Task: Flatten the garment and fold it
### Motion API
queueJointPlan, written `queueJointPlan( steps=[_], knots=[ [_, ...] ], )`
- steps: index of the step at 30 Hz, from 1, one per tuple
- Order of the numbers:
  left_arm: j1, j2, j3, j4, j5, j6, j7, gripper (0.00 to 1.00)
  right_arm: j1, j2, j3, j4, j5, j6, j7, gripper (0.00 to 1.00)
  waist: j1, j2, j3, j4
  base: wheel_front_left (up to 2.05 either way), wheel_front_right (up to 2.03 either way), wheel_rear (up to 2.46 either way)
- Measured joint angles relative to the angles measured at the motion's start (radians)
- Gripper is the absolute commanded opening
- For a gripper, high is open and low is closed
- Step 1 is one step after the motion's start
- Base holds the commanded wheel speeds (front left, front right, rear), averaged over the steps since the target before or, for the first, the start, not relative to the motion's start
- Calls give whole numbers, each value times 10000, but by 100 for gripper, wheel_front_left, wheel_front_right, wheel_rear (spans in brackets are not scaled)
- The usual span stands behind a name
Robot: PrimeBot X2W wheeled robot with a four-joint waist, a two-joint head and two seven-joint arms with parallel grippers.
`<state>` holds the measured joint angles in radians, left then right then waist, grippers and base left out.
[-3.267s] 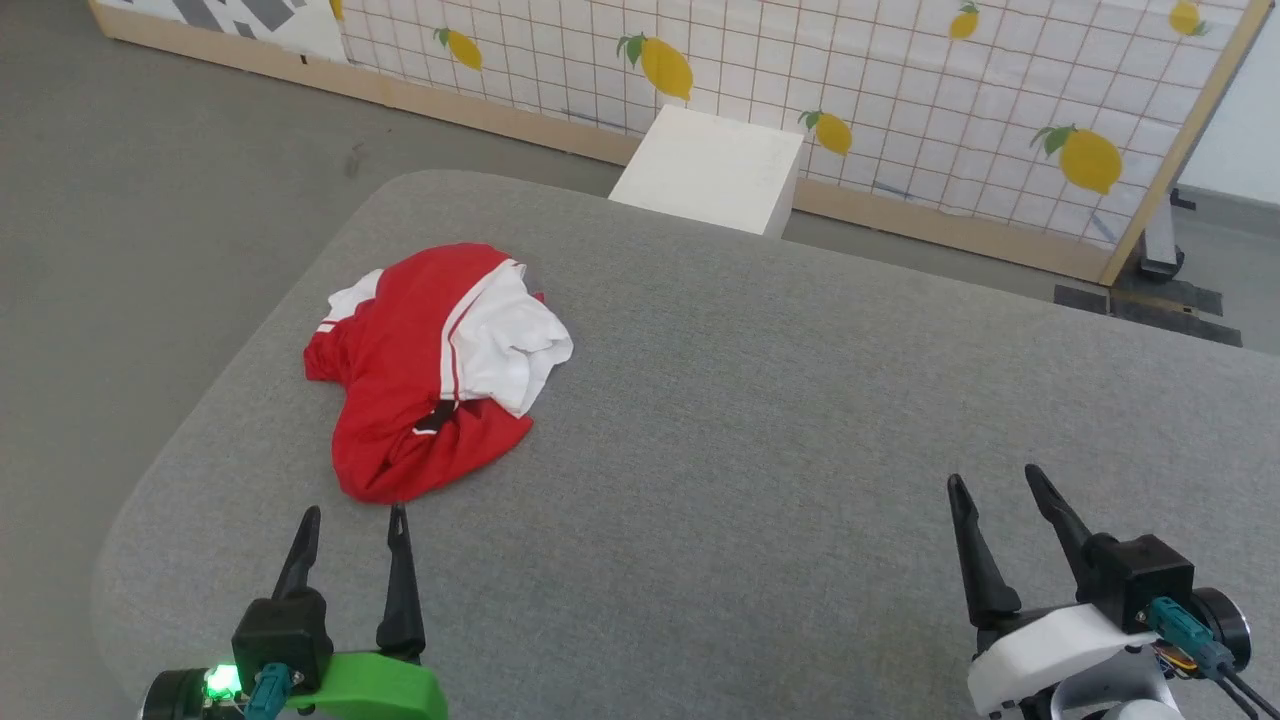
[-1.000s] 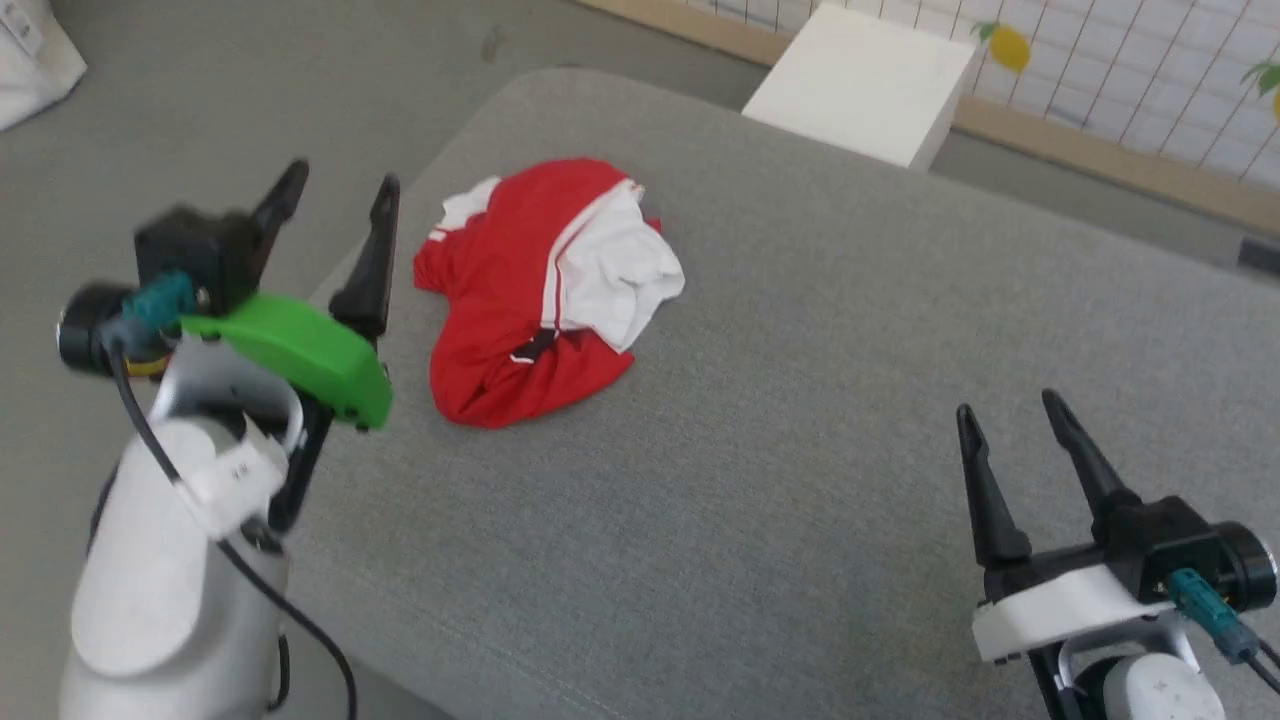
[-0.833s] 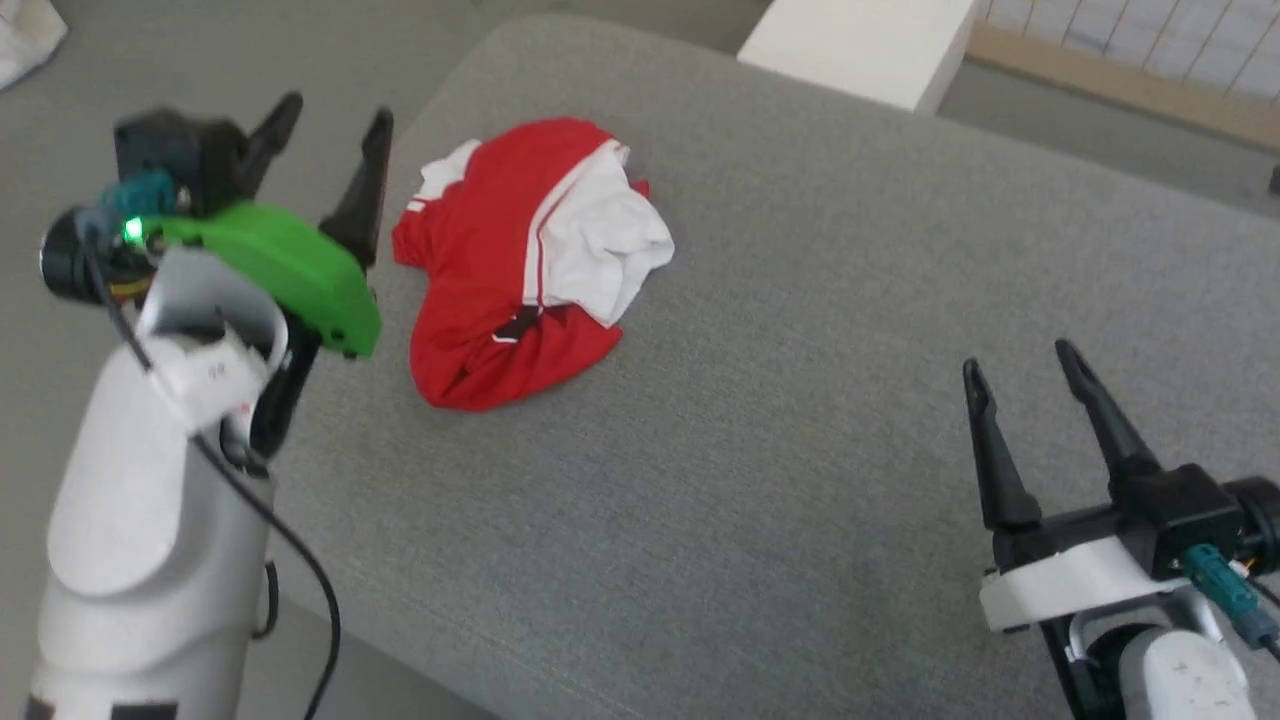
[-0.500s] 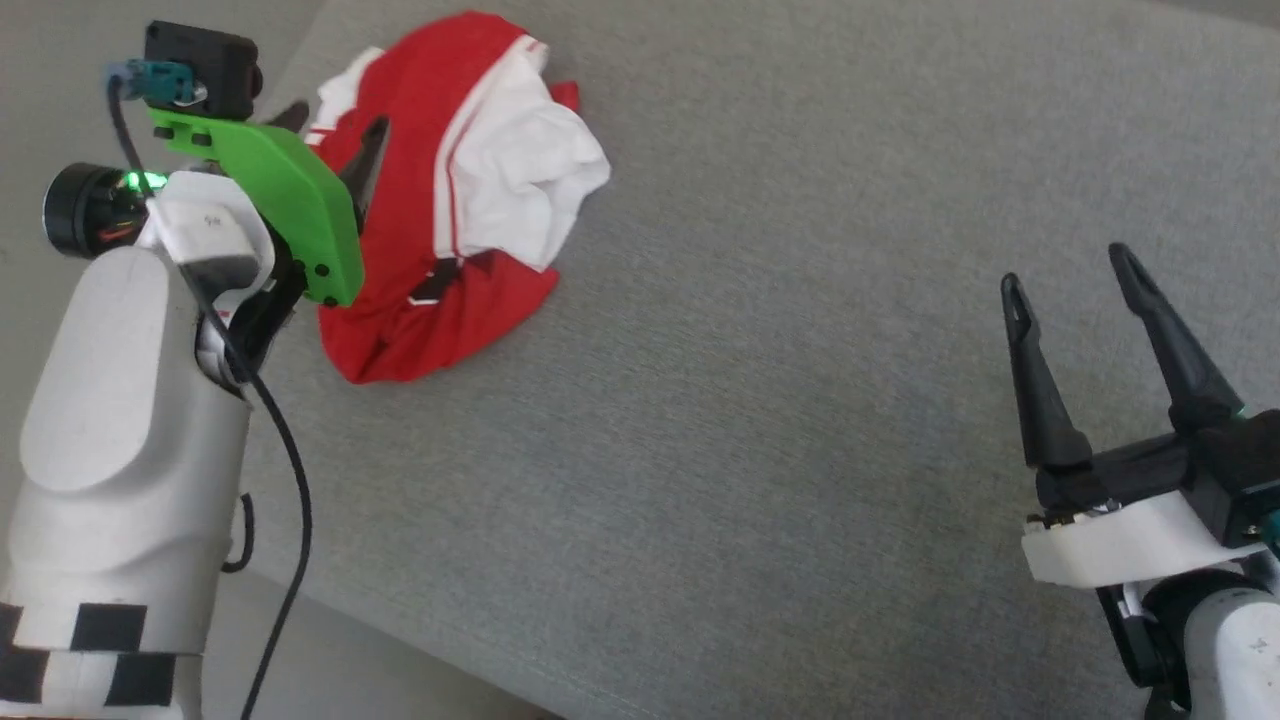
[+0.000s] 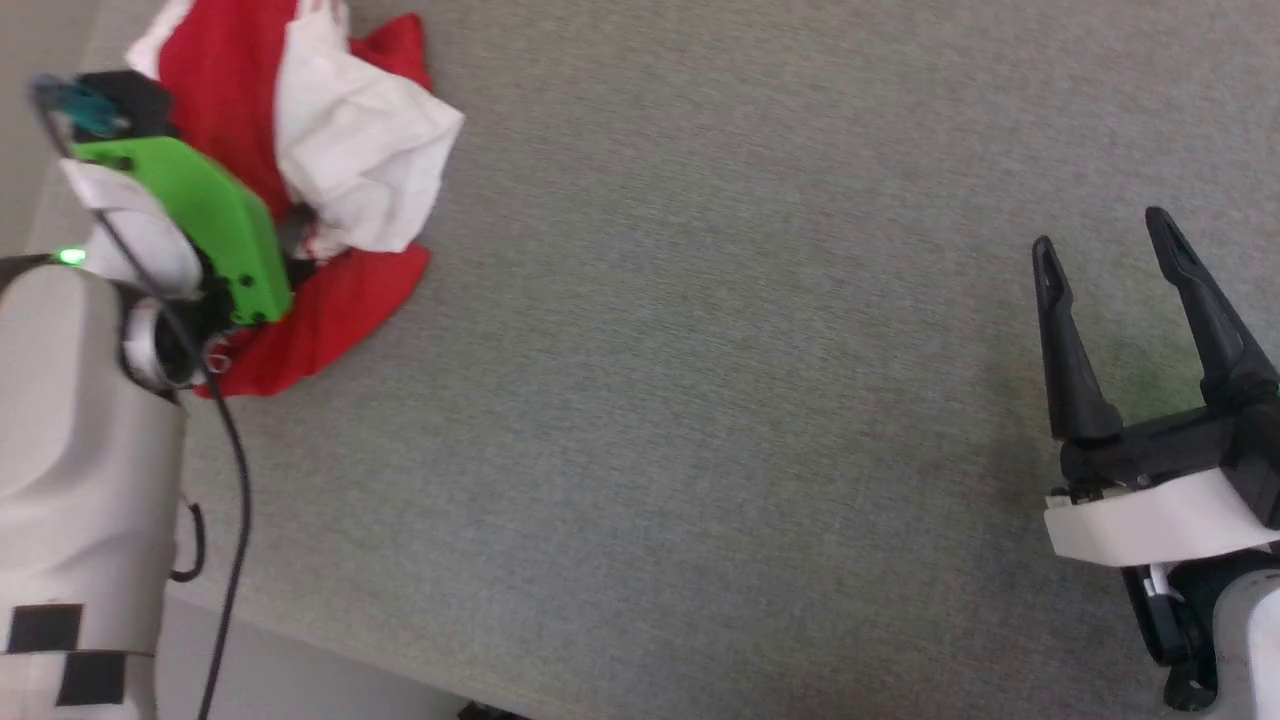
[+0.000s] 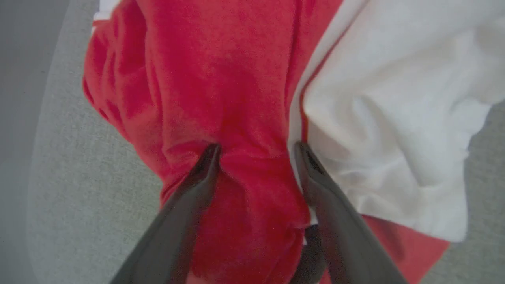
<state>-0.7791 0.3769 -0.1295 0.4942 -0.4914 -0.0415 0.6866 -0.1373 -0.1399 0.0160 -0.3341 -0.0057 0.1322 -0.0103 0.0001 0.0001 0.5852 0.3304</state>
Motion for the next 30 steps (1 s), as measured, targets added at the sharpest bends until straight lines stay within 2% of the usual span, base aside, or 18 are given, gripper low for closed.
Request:
queueJointPlan(
  steps=[1, 2, 7, 12, 19, 20, 26, 30],
  knots=[
    [0, 56, 69, -19, -36, 36, -2, 7, -41, 2, 6, 6, 15, 0, 0, 100, 0, 0, 60, -74, 0, 0, 0],
    [7, 100, 98, -33, -42, 54, -17, 0, -77, 2, 8, 15, 42, 0, 0, 100, 0, 0, 100, -130, 0, 0, 0],
    [138, 211, 224, -113, -46, 52, -654, 0, -162, 13, -21, 196, 90, 0, -109, 100, -1, 0, 129, -366, 0, 0, 0],
    [210, 410, 226, -8, -42, -188, -1237, 0, -213, 199, -113, 462, 134, 0, -322, 100, 0, 0, -235, -420, 0, 0, 0],
    [89, 1062, 683, -414, -343, -384, -1626, 0, -212, 485, -328, 853, 159, 0, -648, 100, 0, -1, -1068, -514, 0, 0, 0],
    [-444, 1453, 859, -1450, -458, -500, -1783, 0, -29, 692, -708, 1162, 190, 0, -947, 100, -2, 0, -1900, -658, 0, 0, 0],
    [-872, 1421, 502, -2575, -458, -456, -1302, 0, 279, 855, -920, 1561, 339, 0, -1233, 100, -2, 0, -2711, -868, 0, 0, 0],
    [-1022, 1080, 109, -3367, -468, -382, -853, 0, 389, 888, -1055, 1737, 602, 0, -1430, 100, -2, 0, -3193, -1115, 0, 0, 0]
  ],
)
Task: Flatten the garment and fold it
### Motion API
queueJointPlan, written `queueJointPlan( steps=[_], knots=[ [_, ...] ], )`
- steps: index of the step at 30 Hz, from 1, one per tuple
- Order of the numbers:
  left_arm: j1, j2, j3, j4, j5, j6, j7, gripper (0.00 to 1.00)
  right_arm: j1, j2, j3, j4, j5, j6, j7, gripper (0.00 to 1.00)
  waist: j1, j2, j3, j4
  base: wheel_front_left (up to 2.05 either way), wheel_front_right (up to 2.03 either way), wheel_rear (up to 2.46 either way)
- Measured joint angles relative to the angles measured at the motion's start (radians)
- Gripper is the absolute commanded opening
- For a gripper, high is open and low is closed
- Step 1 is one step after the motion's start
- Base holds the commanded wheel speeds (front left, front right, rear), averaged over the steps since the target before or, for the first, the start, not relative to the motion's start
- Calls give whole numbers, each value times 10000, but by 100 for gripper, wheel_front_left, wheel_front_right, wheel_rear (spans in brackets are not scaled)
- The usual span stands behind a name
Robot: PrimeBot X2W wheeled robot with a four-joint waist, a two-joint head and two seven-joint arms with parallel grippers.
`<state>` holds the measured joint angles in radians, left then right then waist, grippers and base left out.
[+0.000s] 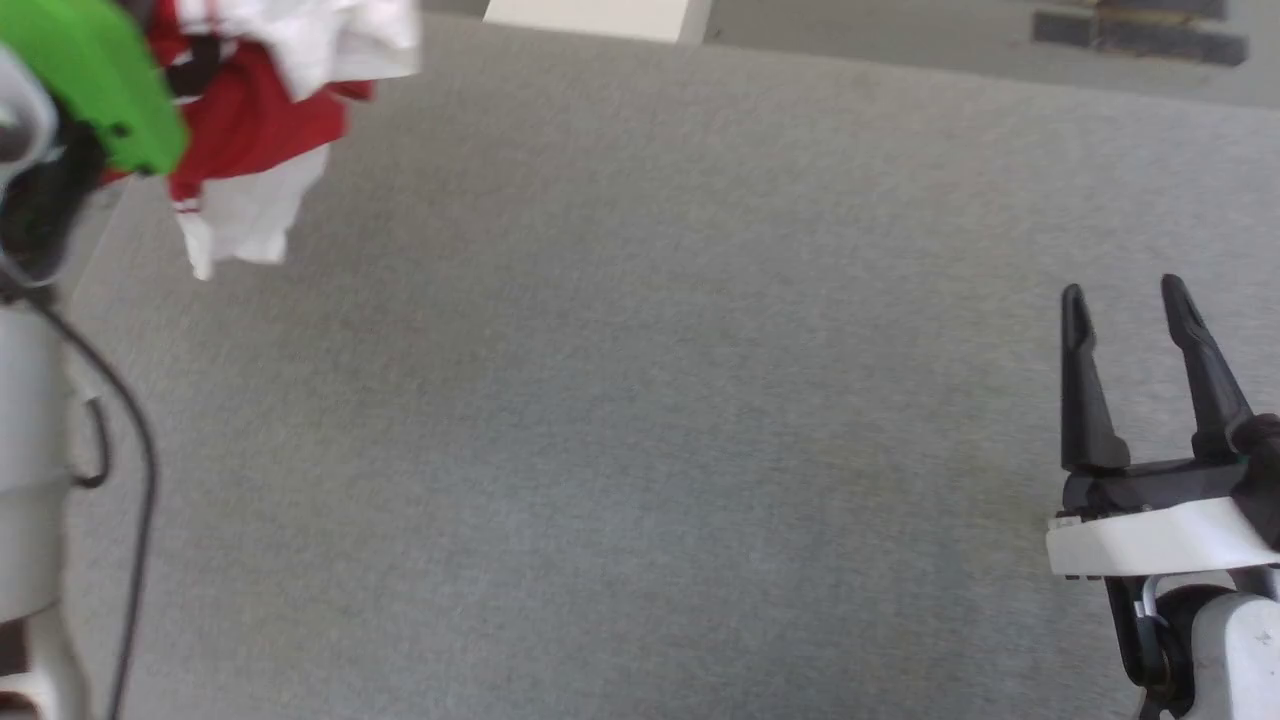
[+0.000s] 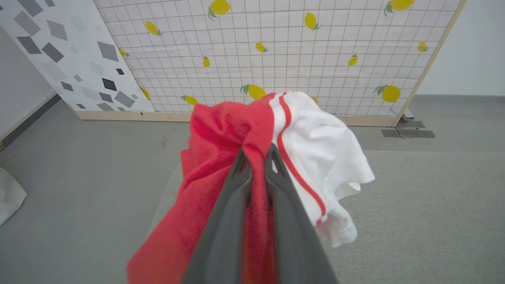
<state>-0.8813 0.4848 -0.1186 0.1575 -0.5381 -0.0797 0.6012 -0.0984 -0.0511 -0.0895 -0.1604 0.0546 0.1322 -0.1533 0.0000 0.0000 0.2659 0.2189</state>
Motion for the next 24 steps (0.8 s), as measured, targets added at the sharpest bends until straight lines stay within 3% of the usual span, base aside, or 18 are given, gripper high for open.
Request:
queueJointPlan(
  steps=[5, 14, 20, 24],
  knots=[
    [-182, -719, -499, -949, -67, 245, 364, 0, 159, 0, -219, 221, 332, 0, -155, 100, 0, 0, -416, -467, 0, 0, 0],
    [240, -2113, -1743, -2351, -52, 1101, 999, 0, 447, 4, -673, 391, 556, 0, -320, 100, 0, 1, -936, -1429, 0, 0, 0],
    [1228, -3496, -2688, -2050, 19, 1521, 205, 0, 463, 2, -692, 395, 625, 0, -332, 100, 0, 1, -985, -1925, 0, 0, 0],
    [1919, -4073, -3557, -1032, 75, 1526, -663, 0, 451, 2, -539, 456, 719, 0, -362, 100, 0, 1, -891, -2185, 0, 0, 0]
  ],
)
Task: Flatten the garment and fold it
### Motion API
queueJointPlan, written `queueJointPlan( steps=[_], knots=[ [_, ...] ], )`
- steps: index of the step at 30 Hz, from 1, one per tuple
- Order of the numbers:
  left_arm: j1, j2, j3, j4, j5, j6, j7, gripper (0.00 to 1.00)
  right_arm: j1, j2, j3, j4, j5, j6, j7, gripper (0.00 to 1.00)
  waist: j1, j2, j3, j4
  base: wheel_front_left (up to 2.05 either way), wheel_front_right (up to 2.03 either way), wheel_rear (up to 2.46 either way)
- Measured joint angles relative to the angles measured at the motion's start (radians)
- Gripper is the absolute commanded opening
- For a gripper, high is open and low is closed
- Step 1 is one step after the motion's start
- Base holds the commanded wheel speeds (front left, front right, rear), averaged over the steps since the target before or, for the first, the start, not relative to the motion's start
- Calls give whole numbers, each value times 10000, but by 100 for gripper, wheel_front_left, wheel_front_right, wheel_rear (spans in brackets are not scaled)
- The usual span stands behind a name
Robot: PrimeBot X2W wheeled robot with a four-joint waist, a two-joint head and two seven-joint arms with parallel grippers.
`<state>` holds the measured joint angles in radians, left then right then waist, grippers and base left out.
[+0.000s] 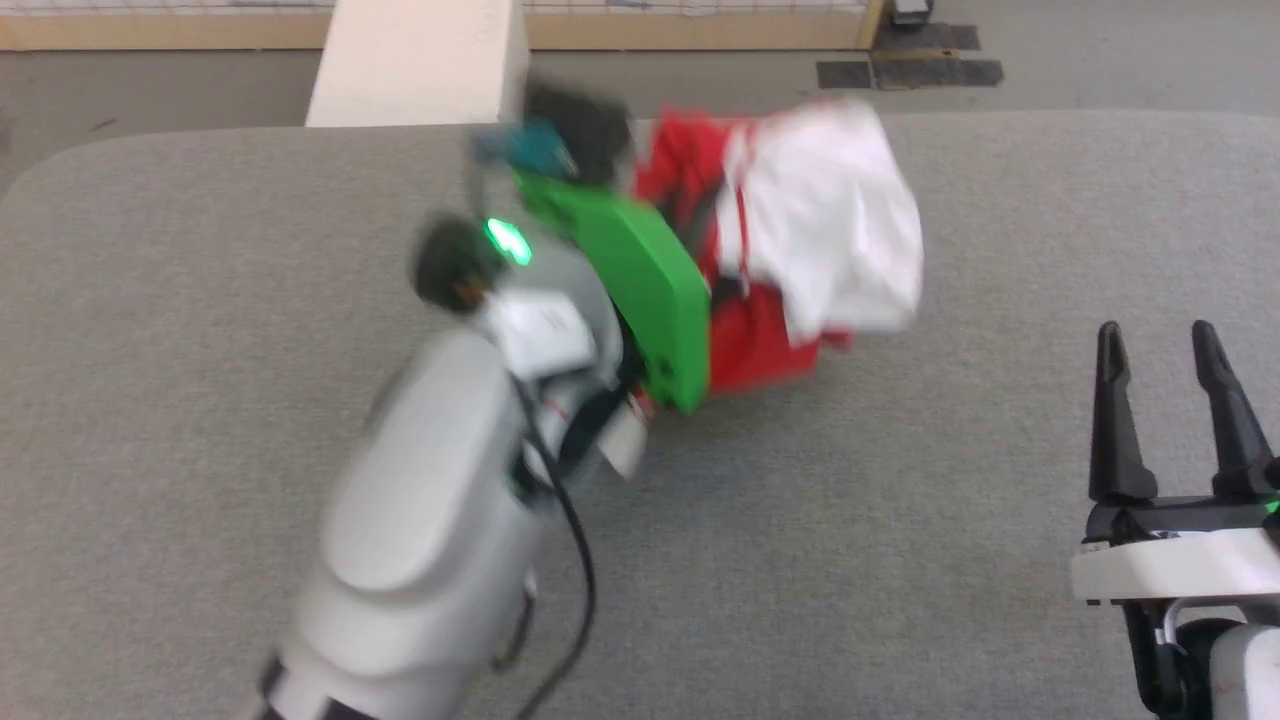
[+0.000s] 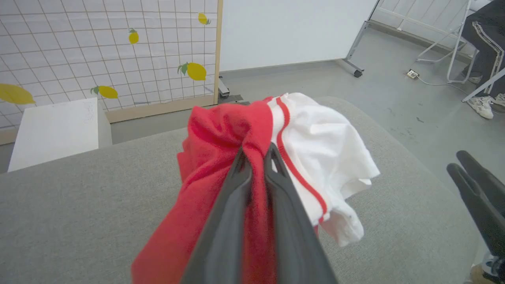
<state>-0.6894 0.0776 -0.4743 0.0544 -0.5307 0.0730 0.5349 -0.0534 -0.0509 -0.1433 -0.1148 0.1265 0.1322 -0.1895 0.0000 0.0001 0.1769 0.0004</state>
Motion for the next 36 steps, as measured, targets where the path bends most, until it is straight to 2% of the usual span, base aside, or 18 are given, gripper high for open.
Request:
queueJointPlan(
  steps=[6, 11, 12, 13, 14, 19, 22, 24, 26, 28, 31, 34, 36],
  knots=[
    [1052, -215, -1360, 2046, -215, 474, -1509, 0, -126, -2, 207, 198, 125, 0, -79, 100, 0, 0, 162, -420, 0, 0, 0],
    [1373, -224, -2742, 3429, -1080, 892, -2443, 0, -201, 2, 290, 372, 150, 0, -134, 100, 0, 0, 202, -842, 0, 0, 0],
    [1373, -228, -2945, 3565, -1392, 974, -2667, 25, -202, 2, 276, 399, 150, 0, -142, 100, 0, 0, 190, -926, 0, 0, 0],
    [1360, -224, -3162, 3647, -1609, 1035, -2924, 45, -201, 0, 249, 426, 150, 0, -148, 100, 0, -1, 167, -998, 0, 0, 0],
    [1350, -232, -3336, 3684, -1850, 1049, -3175, 100, -200, 2, 224, 453, 150, 0, -150, 100, 0, 0, 124, -1045, 0, 0, 0],
    [939, -244, -3707, 3603, -2652, 1053, -4240, 100, -76, 2, 56, 489, 140, 0, -132, 100, 0, 0, -194, -1099, 0, 0, 0],
    [643, -249, -3290, 3379, -2740, 1076, -4970, 100, 13, 0, -33, 445, 136, 0, -115, 100, 0, 0, -412, -1011, 0, 0, 0],
    [630, -15, -2871, 2968, -2698, 1241, -5624, 100, 116, 2, -15, 407, 136, 0, -81, 100, 0, 0, -513, -908, 0, 0, 0],
    [717, 499, -2449, 2443, -2504, 1522, -6355, 100, 179, 0, 4, 387, 136, 0, -40, 100, 0, 0, -571, -815, 0, 0, 0],
    [972, 1279, -2098, 1900, -2153, 1831, -7087, 100, 212, 0, 0, 362, 140, 0, 0, 100, 0, 0, -602, -729, 0, 0, 0],
    [1959, 2535, -1480, 872, -1315, 2552, -7772, 100, 379, 2, -21, 347, 140, 0, 48, 100, 0, 0, -623, -595, 0, 0, 0],
    [3334, 3127, -715, -140, -963, 3112, -7891, 100, 505, 4, -48, 343, 140, 0, 50, 100, 0, -1, -625, -481, 0, 0, 0],
    [4304, 3189, -69, -941, -616, 3365, -7892, 100, 569, 2, -59, 360, 142, 0, 58, 100, 0, -1, -624, -419, 0, 0, 0]
  ],
)
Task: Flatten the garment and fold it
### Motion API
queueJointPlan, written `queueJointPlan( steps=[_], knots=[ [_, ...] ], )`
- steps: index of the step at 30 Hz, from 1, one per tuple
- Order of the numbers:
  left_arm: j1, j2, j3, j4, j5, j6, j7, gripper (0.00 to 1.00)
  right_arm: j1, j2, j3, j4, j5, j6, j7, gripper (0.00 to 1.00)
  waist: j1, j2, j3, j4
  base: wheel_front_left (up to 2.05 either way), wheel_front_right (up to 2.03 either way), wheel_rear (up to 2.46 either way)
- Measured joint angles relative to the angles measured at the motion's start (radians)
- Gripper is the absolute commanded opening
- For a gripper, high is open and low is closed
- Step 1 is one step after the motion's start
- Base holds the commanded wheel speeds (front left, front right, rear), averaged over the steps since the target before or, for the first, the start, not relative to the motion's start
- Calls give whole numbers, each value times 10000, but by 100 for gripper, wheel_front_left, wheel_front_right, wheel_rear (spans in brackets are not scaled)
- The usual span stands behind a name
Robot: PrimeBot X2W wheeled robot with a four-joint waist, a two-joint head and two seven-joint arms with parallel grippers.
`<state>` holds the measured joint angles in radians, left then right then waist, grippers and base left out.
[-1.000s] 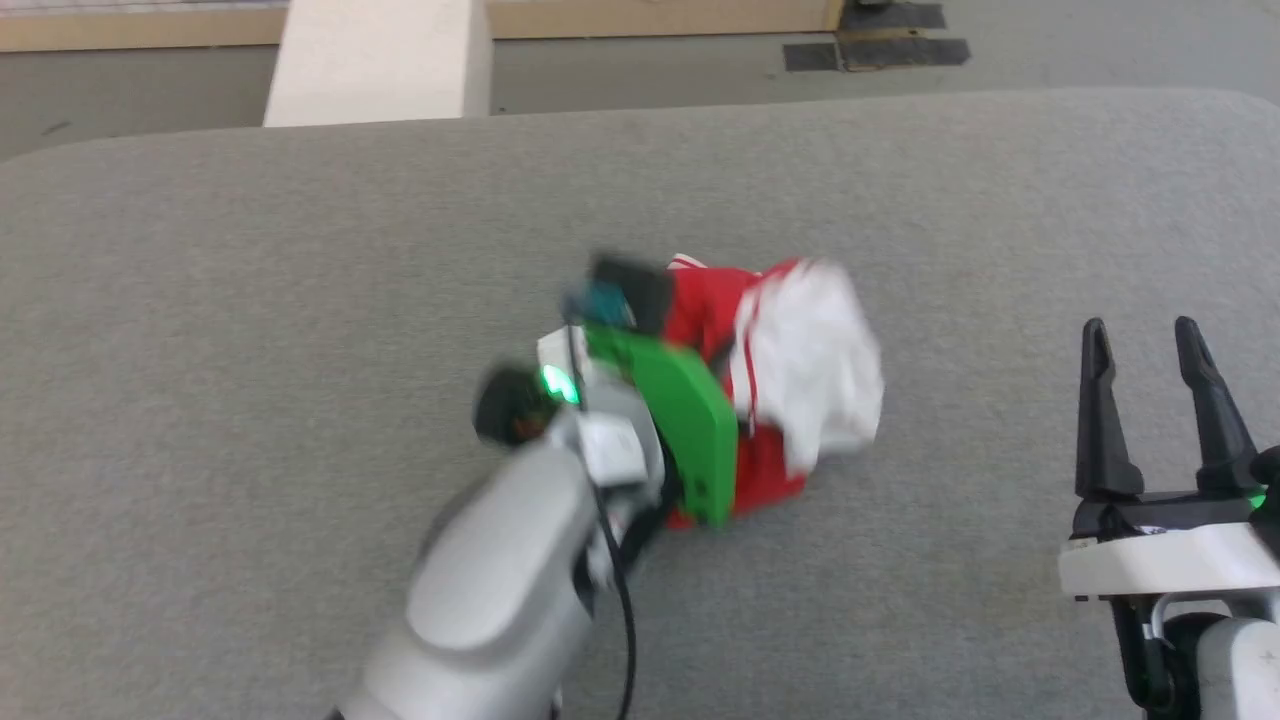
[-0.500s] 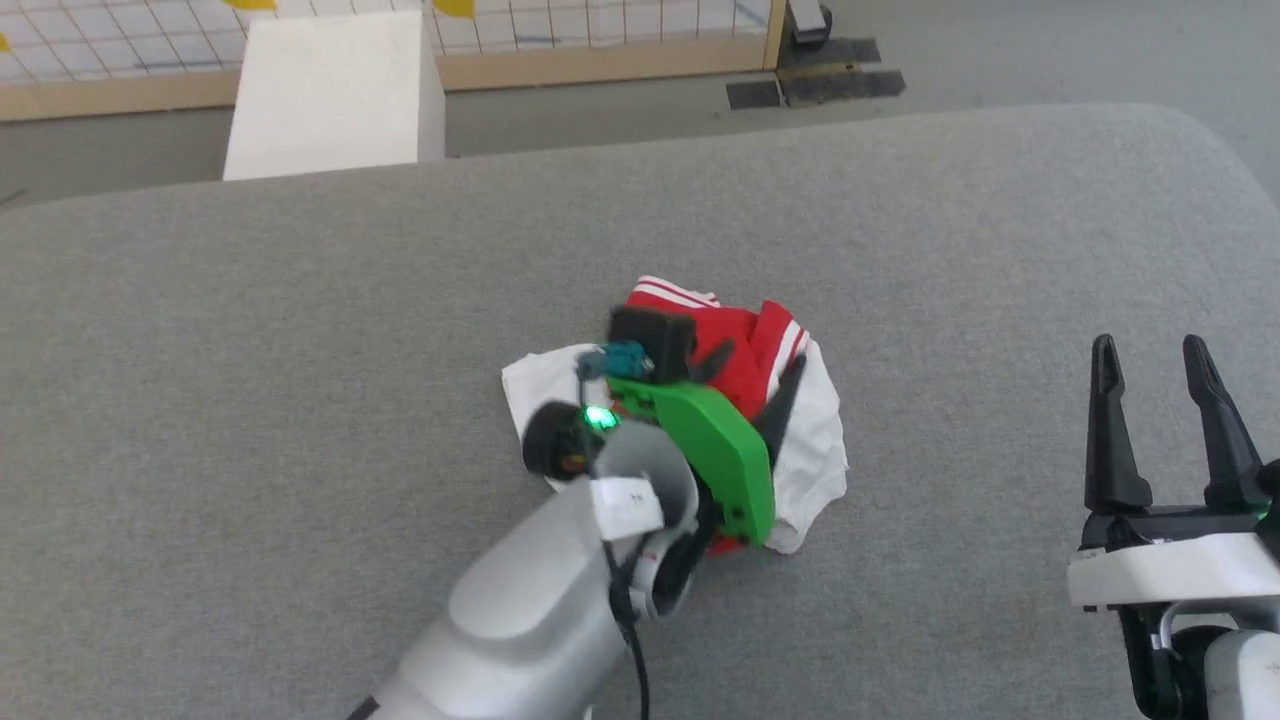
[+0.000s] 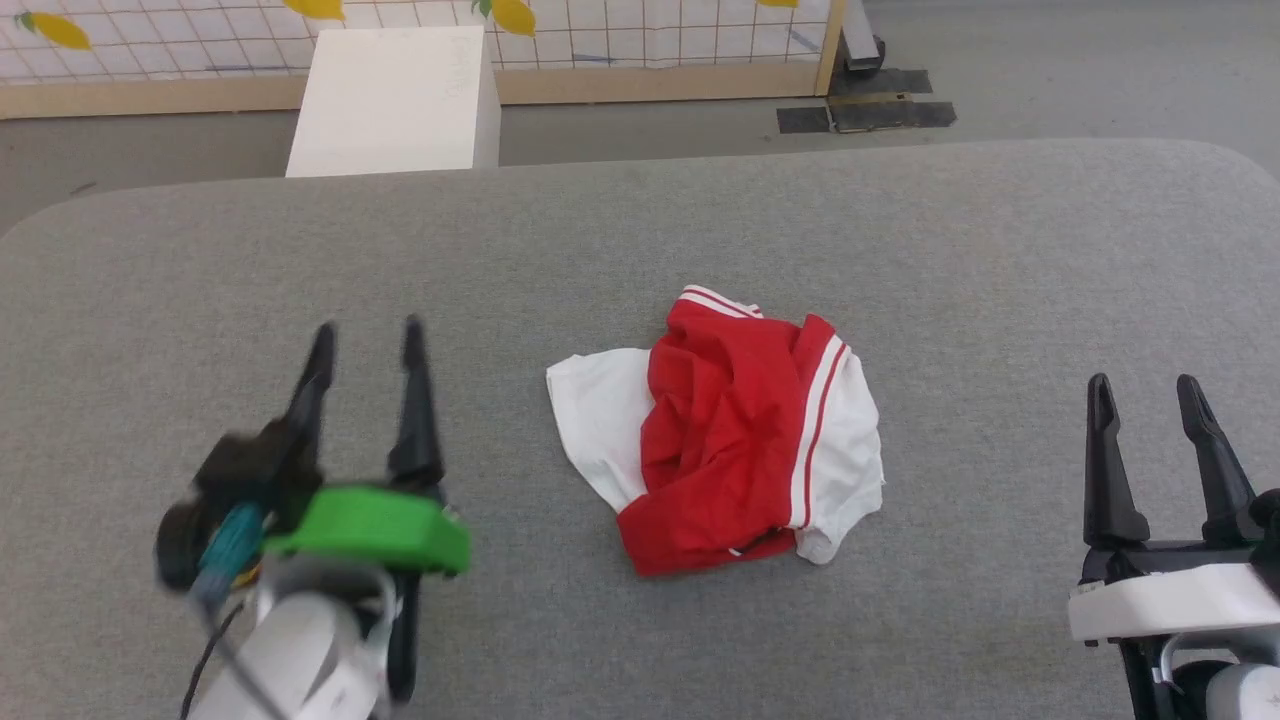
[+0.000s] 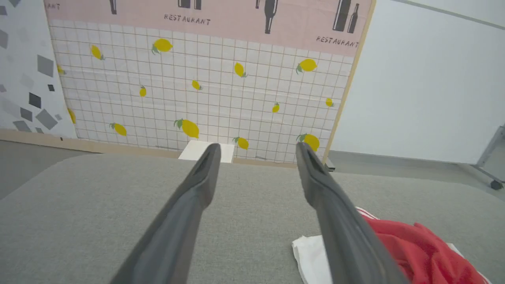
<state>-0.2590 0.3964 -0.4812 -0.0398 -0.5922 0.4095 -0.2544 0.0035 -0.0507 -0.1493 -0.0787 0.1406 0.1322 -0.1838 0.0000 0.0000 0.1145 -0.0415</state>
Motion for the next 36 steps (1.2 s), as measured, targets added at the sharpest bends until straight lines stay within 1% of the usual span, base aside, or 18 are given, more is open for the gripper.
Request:
queueJointPlan(
  steps=[1, 3, 5, 6, 8, 11, 13, 15, 17, 20, 22, 25, 30, 33, 34, 35, 36],
  knots=[
    [532, -40, 399, -472, 178, 69, -21, 100, 12, 2, -4, 13, 2, 0, 0, 100, 0, 0, -1, 31, 0, 0, 0],
    [1546, -205, 1003, -1135, 552, 56, -36, 100, 42, 0, -35, 54, 4, 0, 58, 100, 0, 0, 4, 99, 0, 0, 0],
    [2441, -614, 1478, -1546, 805, -2, -36, 100, 145, 0, -84, 107, 4, 0, 111, 100, 0, 0, 9, 198, 0, 0, 0],
    [2711, -777, 1557, -1649, 897, -77, -38, 100, 187, 0, -107, 128, 6, 0, 174, 100, 0, 1, 11, 244, 0, 0, 0],
    [3179, -1106, 1676, -1743, 1262, -353, -36, 100, 186, -4, -138, 132, 2, 0, 314, 100, 0, 0, 27, 377, 0, 0, 0],
    [3264, -1480, 1906, -1751, 1503, -784, -38, 100, 68, 4, -148, 52, -8, 0, 677, 100, 0, 0, 86, 592, 0, 0, 0],
    [3242, -1680, 1988, -1708, 1730, -1062, -38, 100, -219, -6, -82, -27, -215, 0, 1137, 100, 0, 0, 157, 734, 0, 0, 0],
    [3207, -1864, 2044, -1622, 1983, -1310, -38, 100, -665, -100, 142, -35, -138, 0, 1950, 100, 0, 0, 279, 871, 0, 0, 0],
    [3150, -2050, 2082, -1540, 2065, -1509, -38, 100, -1084, -418, 410, -2, 86, 0, 2777, 100, 0, 0, 428, 974, 0, 0, 0],
    [3061, -2314, 2092, -1350, 2213, -1804, -36, 100, -1629, -1204, 779, 265, 585, 0, 4268, 100, 0, 0, 683, 1127, 0, 0, 0],
    [2963, -2495, 2111, -1244, 2372, -1969, -38, 100, -1975, -1593, 932, 466, 1024, 0, 5141, 100, 0, 0, 885, 1236, 0, 0, 0],
    [2811, -2738, 2134, -1089, 2500, -2217, -38, 100, -2271, -2073, 1323, 811, 1601, 0, 6199, 100, 0, 0, 1165, 1407, 0, 0, 0],
    [2619, -3041, 2117, -786, 2606, -2564, -38, 100, -2329, -2876, 2150, 1442, 2082, -2, 7239, 100, 0, 0, 1588, 1734, 0, 0, 0],
    [2408, -3133, 2125, -617, 2660, -2729, -38, 100, -2329, -3047, 2531, 1862, 2366, 0, 7419, 100, 0, 0, 1793, 1950, 0, 0, 0],
    [2350, -3168, 2130, -579, 2671, -2775, -38, 100, -2328, -3051, 2627, 2002, 2416, -2, 7440, 80, 0, 0, 1852, 2029, 0, 0, 0],
    [2315, -3208, 2144, -541, 2671, -2792, -38, 100, -2334, -3055, 2667, 2069, 2447, -2, 7407, 12, 0, 0, 1900, 2099, 0, 0, 0],
    [2310, -3243, 2151, -512, 2673, -2832, -38, 100, -2348, -3058, 2681, 2117, 2470, 0, 7367, 0, 0, 0, 1934, 2152, 0, 0, 0]
  ],
)
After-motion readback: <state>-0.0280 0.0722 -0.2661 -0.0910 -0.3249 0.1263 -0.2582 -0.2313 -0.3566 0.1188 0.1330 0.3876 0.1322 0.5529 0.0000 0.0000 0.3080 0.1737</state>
